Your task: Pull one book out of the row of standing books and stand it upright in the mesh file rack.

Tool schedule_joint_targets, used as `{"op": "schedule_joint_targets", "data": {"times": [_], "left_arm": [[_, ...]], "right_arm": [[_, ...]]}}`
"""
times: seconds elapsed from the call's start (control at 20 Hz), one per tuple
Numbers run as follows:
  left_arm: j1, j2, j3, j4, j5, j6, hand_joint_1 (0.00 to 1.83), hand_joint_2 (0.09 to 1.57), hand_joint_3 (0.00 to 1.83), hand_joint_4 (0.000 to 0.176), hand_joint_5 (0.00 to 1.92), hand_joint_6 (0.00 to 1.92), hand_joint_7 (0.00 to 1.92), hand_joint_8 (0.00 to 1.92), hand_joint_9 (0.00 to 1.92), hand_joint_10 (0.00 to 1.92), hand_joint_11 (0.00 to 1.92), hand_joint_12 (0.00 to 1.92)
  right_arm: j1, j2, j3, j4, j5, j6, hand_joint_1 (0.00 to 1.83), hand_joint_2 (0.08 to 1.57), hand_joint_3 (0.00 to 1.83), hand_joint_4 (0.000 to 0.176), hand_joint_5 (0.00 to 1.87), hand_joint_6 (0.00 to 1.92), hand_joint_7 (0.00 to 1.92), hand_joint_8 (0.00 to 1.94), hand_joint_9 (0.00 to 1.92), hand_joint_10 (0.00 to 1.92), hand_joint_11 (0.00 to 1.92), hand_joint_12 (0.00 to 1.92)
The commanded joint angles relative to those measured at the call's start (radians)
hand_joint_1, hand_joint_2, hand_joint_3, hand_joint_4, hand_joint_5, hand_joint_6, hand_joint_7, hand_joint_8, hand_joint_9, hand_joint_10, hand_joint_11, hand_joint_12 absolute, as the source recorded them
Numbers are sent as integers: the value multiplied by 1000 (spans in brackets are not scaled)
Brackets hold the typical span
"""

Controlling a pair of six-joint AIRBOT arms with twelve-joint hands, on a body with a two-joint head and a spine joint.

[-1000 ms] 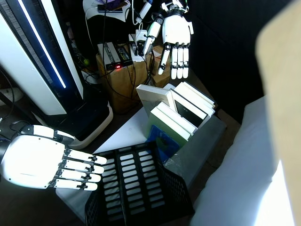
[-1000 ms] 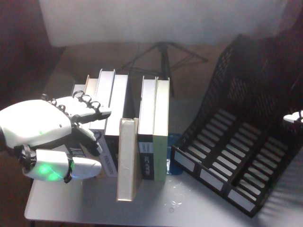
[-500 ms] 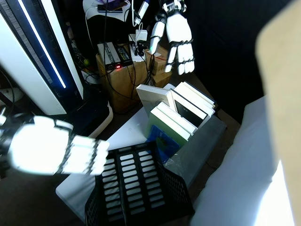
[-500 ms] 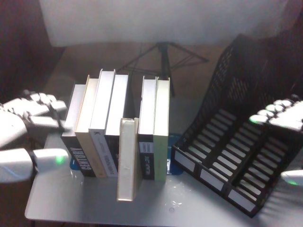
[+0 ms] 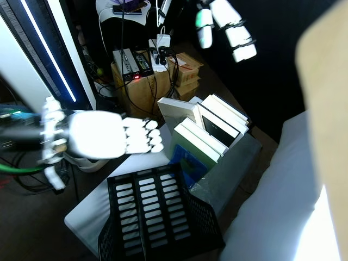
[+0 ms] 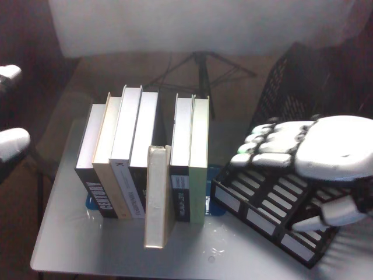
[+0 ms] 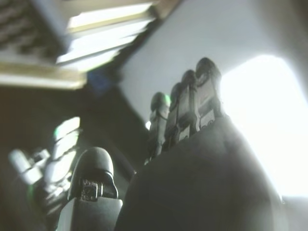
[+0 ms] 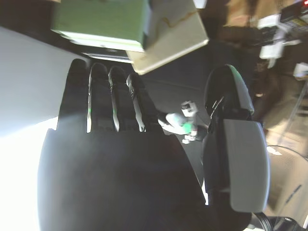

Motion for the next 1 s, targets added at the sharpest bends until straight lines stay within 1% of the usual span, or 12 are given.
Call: {"op": "schedule_joint_targets", "data": {"times": [0.0,0.1,0.25,0.3,0.4,0.5,0.55,0.6,0.7,0.8,0.9,0.95], "left_arm": [[0,-3,6,-17,-132,0,165,1326,0,0,0,0,53,3,119,11,0,1133],[18,-10,16,-56,-158,0,233,1319,0,0,23,8,78,10,123,12,0,1158],[42,-10,18,-103,-182,0,227,1317,0,0,46,3,95,4,137,17,0,1260],[49,-11,20,-124,-187,-117,234,1315,0,0,60,5,109,5,153,24,0,1354],[61,-14,26,-149,-194,-126,222,1311,0,1,56,1,90,1,111,7,0,1267],[65,-15,33,-161,-194,-130,214,1317,1,0,47,0,74,0,73,0,0,1202],[65,-17,36,-162,-193,-133,184,1322,0,14,28,0,63,0,63,0,0,1133],[65,-20,40,-163,-194,-138,156,1330,0,7,21,0,65,0,68,5,0,1054],[65,-23,42,-164,-194,-140,112,1327,0,11,16,0,43,0,49,4,0,965],[65,-25,42,-166,-194,-140,142,1312,0,28,26,1,35,8,42,5,0,1222],[67,-27,43,-169,-194,-142,157,1312,0,30,13,11,38,4,40,7,0,1701],[69,-28,44,-171,-195,-142,141,1313,0,35,2,1,22,1,27,2,0,1758]], "right_arm": [[24,-3,5,-23,56,34,656,1070,0,0,0,0,0,0,0,0,0,0],[79,-41,30,-151,41,116,578,1077,0,0,0,0,0,0,0,0,0,0],[143,-112,56,-349,22,226,575,1068,0,0,0,0,0,0,0,0,0,0],[162,-137,67,-397,18,251,602,1054,0,0,0,0,0,0,0,0,0,0],[174,-175,87,-429,15,259,639,994,0,0,0,0,0,0,0,0,0,0],[191,-209,104,-467,0,260,600,1010,0,0,0,0,0,0,0,0,0,0],[194,-225,114,-475,-5,260,625,1004,0,0,0,0,0,0,0,0,0,0],[194,-242,126,-481,-7,260,632,997,0,0,0,0,0,0,0,0,0,0],[197,-265,139,-496,-15,260,633,1002,0,0,0,0,0,0,0,0,0,0],[201,-289,152,-511,-27,260,674,1002,0,0,0,0,0,0,0,0,0,0],[202,-317,169,-524,-34,260,699,994,0,7,0,0,0,0,0,0,0,0],[203,-330,175,-533,-35,260,673,992,0,13,0,0,0,0,0,0,0,0]]}}
